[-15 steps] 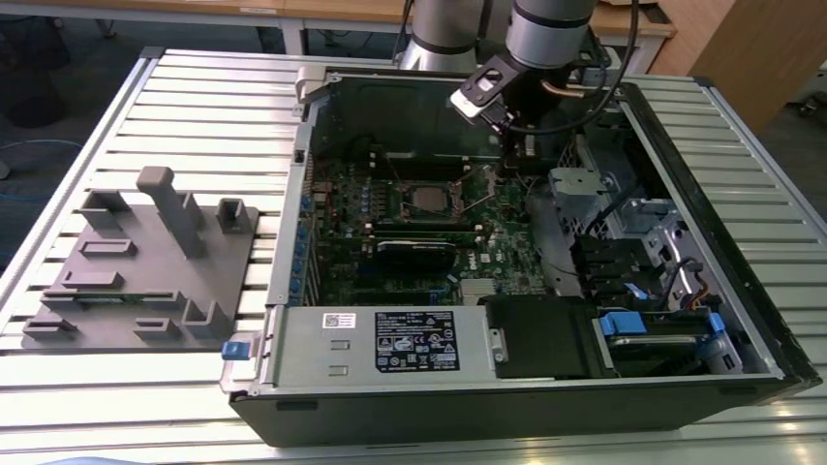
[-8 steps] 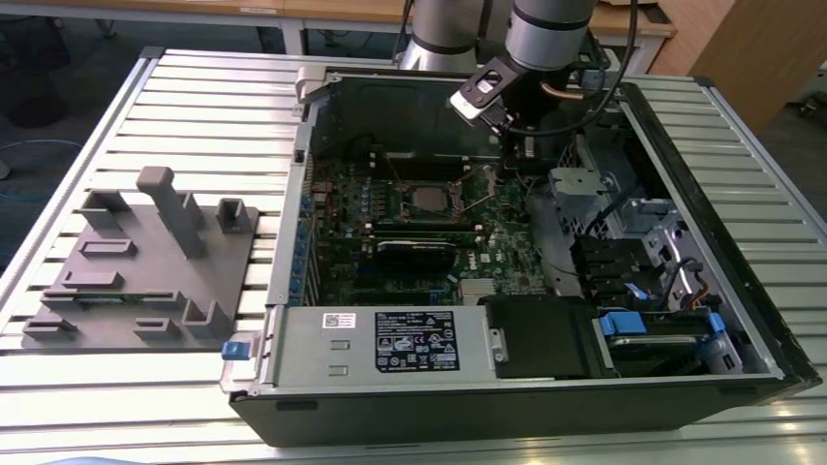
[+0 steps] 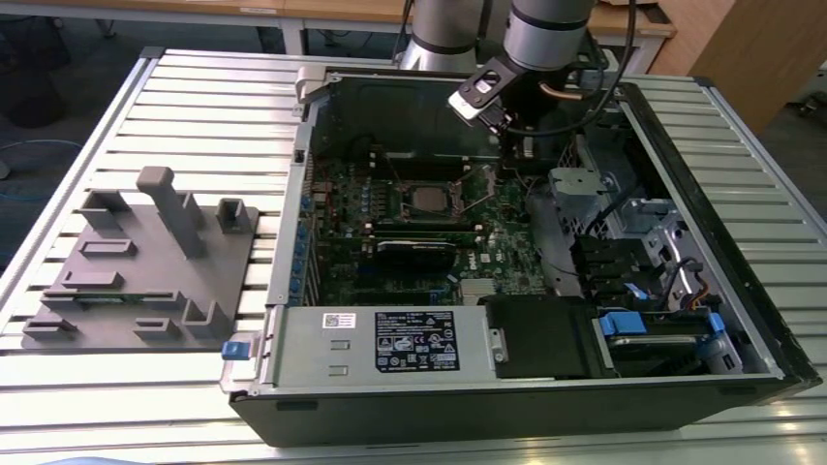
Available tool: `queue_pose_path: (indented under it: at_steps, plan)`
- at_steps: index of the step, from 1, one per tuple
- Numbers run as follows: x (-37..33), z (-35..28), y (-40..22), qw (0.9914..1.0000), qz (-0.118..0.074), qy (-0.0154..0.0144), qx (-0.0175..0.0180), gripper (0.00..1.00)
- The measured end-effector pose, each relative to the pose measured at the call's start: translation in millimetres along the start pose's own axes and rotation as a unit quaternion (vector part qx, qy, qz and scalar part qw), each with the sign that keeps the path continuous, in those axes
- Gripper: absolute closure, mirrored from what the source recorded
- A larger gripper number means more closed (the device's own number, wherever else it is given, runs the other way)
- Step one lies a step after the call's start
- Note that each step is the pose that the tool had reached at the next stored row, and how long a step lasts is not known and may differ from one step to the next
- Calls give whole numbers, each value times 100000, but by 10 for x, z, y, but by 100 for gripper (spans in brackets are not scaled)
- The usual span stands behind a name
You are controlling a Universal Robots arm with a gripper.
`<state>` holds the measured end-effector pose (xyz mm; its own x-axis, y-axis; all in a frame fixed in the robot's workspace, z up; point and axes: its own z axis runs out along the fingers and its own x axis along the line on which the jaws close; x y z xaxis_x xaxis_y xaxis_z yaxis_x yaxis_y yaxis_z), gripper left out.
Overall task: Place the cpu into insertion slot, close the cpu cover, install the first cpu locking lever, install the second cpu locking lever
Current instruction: 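Close the cpu cover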
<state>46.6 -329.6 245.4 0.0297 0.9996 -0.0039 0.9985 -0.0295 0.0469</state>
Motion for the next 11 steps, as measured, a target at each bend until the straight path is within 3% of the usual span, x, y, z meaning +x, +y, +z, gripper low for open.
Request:
queue_pose_path:
  at_steps: [5, 11]
  plan:
    - [-6, -3, -46, 100000, 1, -5, 2, 90]
    - [-14, -7, -145, 100000, 0, 14, -76, 90]
